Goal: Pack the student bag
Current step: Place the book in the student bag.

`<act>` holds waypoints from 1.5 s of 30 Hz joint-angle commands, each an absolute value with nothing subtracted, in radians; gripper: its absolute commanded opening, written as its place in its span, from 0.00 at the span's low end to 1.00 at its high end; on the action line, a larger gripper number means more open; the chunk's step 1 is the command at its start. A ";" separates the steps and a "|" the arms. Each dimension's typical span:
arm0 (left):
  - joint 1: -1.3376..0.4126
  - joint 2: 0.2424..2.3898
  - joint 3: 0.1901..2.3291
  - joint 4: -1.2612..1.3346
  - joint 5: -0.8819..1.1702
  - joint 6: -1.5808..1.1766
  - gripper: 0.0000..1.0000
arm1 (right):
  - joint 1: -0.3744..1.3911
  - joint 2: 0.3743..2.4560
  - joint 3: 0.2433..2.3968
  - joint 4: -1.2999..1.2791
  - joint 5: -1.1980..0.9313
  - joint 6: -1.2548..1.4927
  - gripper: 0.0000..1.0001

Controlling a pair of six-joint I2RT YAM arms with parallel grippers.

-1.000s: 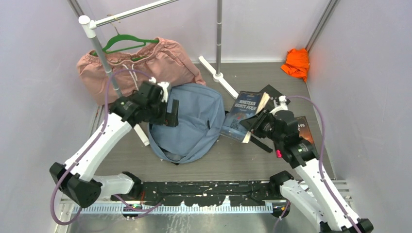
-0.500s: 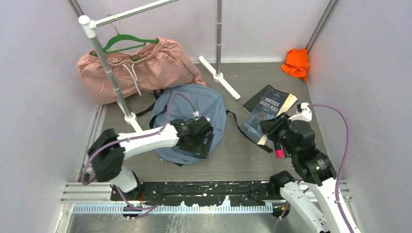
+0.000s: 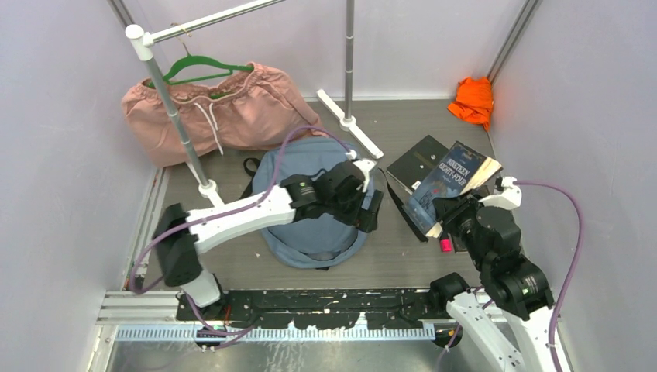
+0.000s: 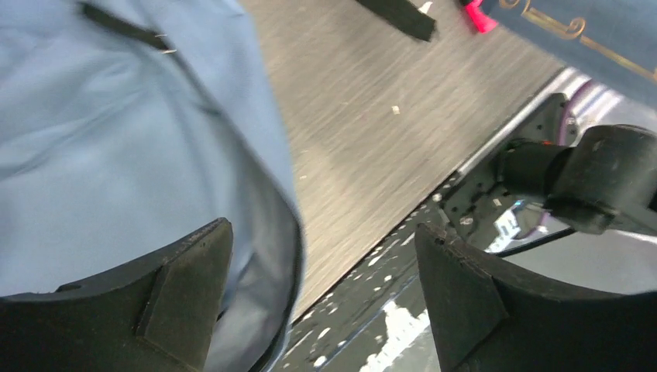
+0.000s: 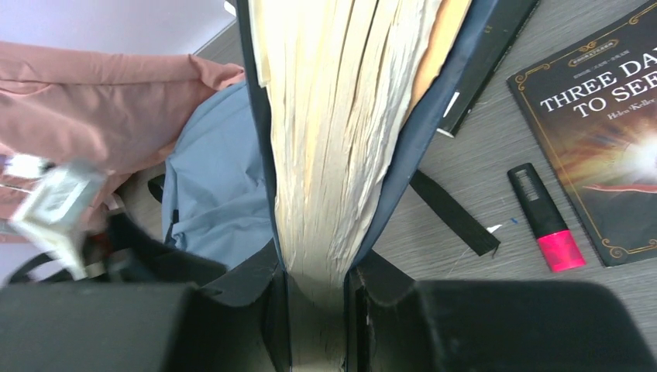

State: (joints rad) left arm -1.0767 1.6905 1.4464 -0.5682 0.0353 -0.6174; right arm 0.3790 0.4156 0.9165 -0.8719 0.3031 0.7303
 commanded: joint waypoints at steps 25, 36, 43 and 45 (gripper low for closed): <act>-1.179 1.865 1.074 -0.414 -0.340 -0.656 0.09 | 0.379 0.495 0.805 -0.604 0.184 0.793 0.01; -1.179 1.590 1.243 -0.642 -0.468 -0.588 0.00 | 0.378 0.482 0.807 -0.622 0.186 0.764 0.00; -1.121 1.423 1.222 -0.561 -0.490 -0.477 0.00 | 0.379 0.491 0.784 -0.495 -0.005 0.754 0.01; -1.089 1.404 1.235 -0.574 -0.452 -0.480 0.00 | 0.379 0.492 0.792 -0.462 -0.096 0.735 0.01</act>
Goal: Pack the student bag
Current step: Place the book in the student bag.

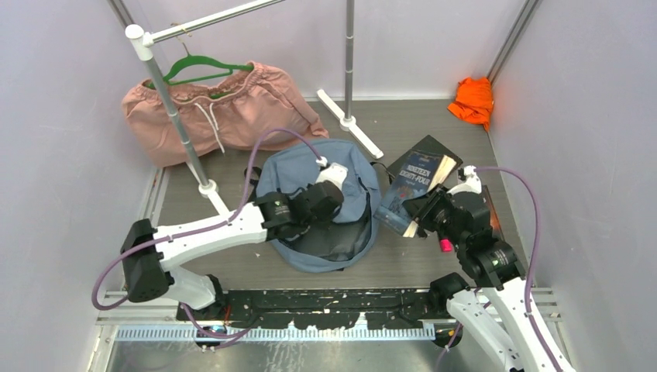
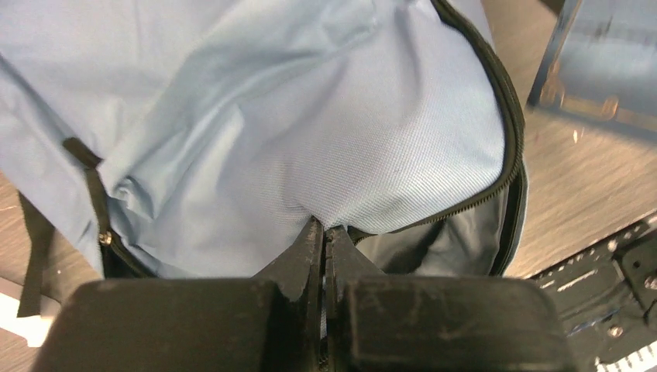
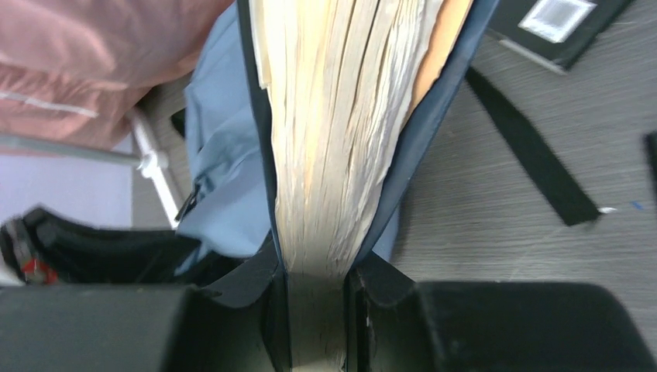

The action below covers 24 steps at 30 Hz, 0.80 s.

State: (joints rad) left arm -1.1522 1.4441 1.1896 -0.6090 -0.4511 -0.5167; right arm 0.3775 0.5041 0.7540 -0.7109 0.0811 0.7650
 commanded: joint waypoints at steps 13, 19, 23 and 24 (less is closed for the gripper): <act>-0.898 1.322 1.491 -0.686 -0.269 -0.497 0.00 | 0.378 0.552 0.895 -0.524 -0.678 0.692 0.01; -0.864 1.356 1.463 -0.609 -0.215 -0.501 0.00 | 0.380 0.608 0.846 -0.426 -1.091 0.801 0.01; -0.834 1.373 1.434 -0.551 -0.154 -0.562 0.00 | 0.396 0.603 0.766 -0.391 -1.142 0.826 0.01; -0.832 1.373 1.431 -0.536 -0.151 -0.566 0.00 | 0.397 0.599 0.752 -0.385 -1.143 0.831 0.01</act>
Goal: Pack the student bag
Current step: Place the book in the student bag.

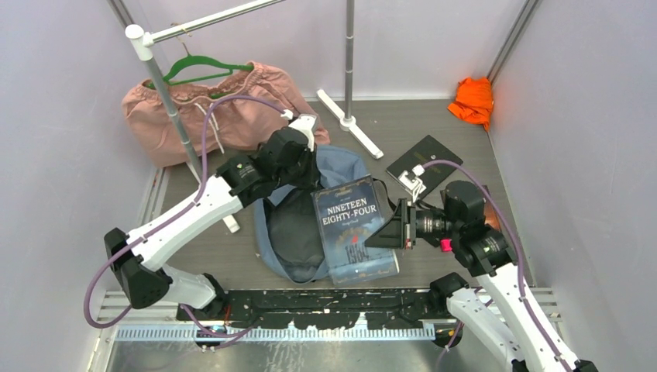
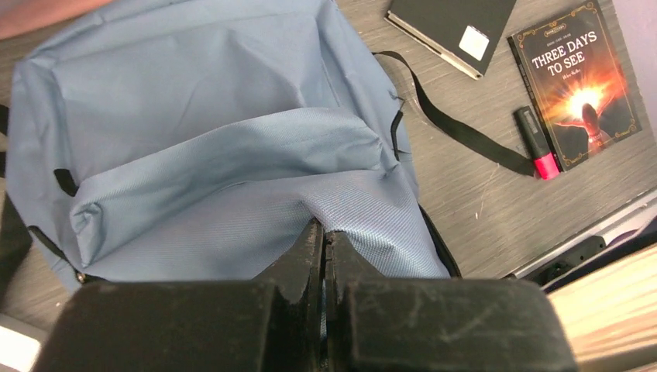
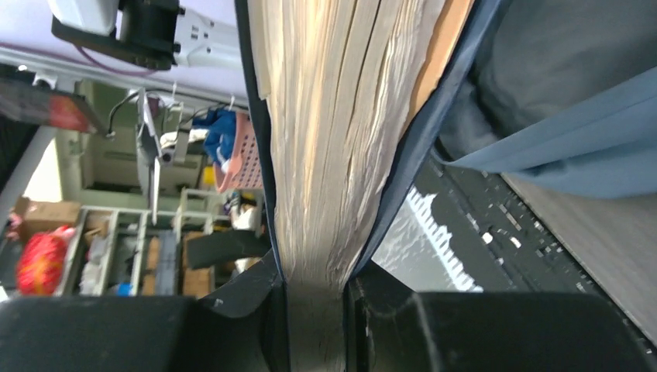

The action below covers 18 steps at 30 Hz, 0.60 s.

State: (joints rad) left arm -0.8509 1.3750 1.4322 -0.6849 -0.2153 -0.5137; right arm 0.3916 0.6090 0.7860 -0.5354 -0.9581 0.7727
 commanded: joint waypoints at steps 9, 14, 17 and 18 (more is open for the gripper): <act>-0.830 1.445 1.495 -0.477 -0.050 -0.591 0.00 | 0.401 0.600 0.672 -0.376 -1.134 0.865 0.01; -0.830 1.504 1.506 -0.420 -0.013 -0.620 0.00 | 0.402 0.593 0.629 -0.512 -1.049 0.829 0.01; -0.830 1.505 1.512 -0.403 -0.005 -0.629 0.00 | 0.400 0.630 0.618 -0.534 -0.949 0.843 0.01; -0.830 1.501 1.512 -0.402 -0.005 -0.629 0.00 | 0.402 0.652 0.610 -0.526 -0.923 0.856 0.01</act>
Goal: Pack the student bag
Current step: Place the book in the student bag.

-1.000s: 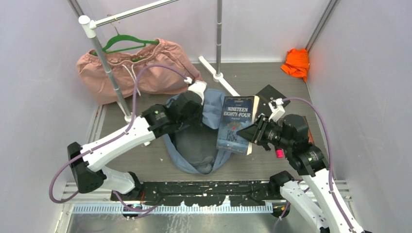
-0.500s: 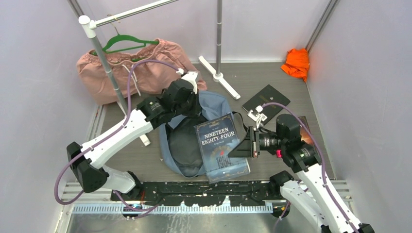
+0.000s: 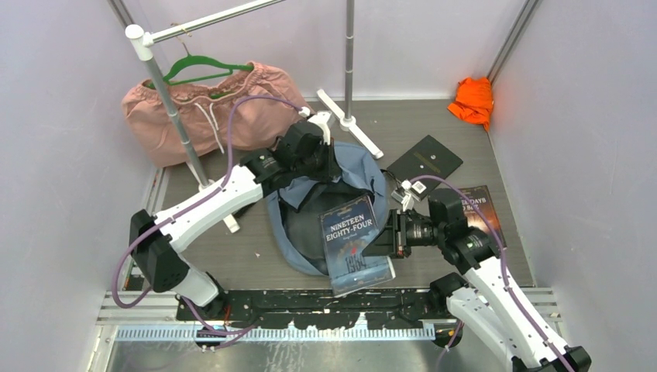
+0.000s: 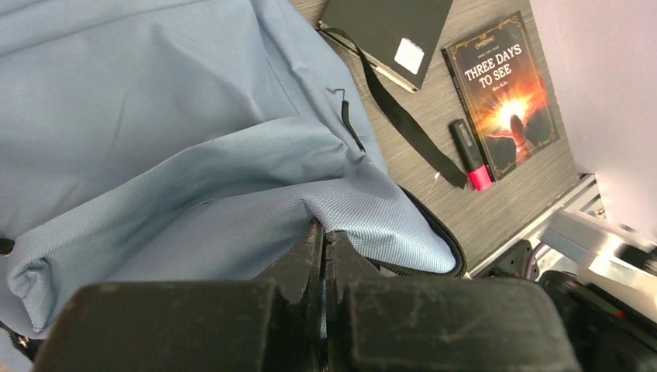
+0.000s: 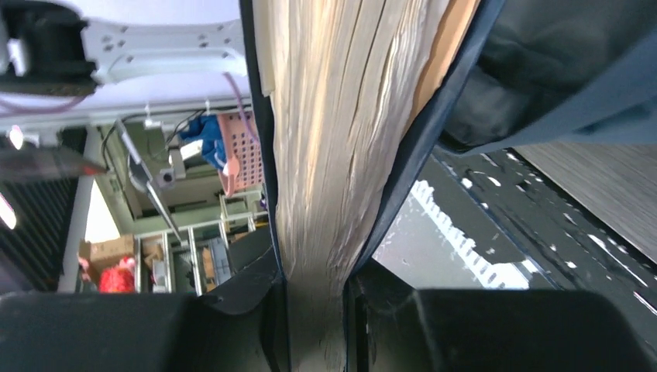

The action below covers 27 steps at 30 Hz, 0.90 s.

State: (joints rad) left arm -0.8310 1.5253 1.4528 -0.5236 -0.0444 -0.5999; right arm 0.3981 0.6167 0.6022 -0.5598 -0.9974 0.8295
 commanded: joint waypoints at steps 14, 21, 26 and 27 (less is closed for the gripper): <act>-0.831 1.426 1.426 -0.327 0.129 -0.675 0.00 | 0.402 0.893 0.529 -0.112 -0.690 1.112 0.01; -0.830 1.402 1.403 -0.248 0.181 -0.714 0.00 | 0.402 1.112 0.495 0.262 -0.683 1.152 0.01; -0.830 1.426 1.445 -0.279 0.212 -0.695 0.00 | 0.412 1.261 0.545 0.370 -0.753 1.073 0.01; -0.830 1.429 1.444 -0.277 0.222 -0.696 0.00 | 0.415 1.290 0.558 0.392 -0.781 1.072 0.01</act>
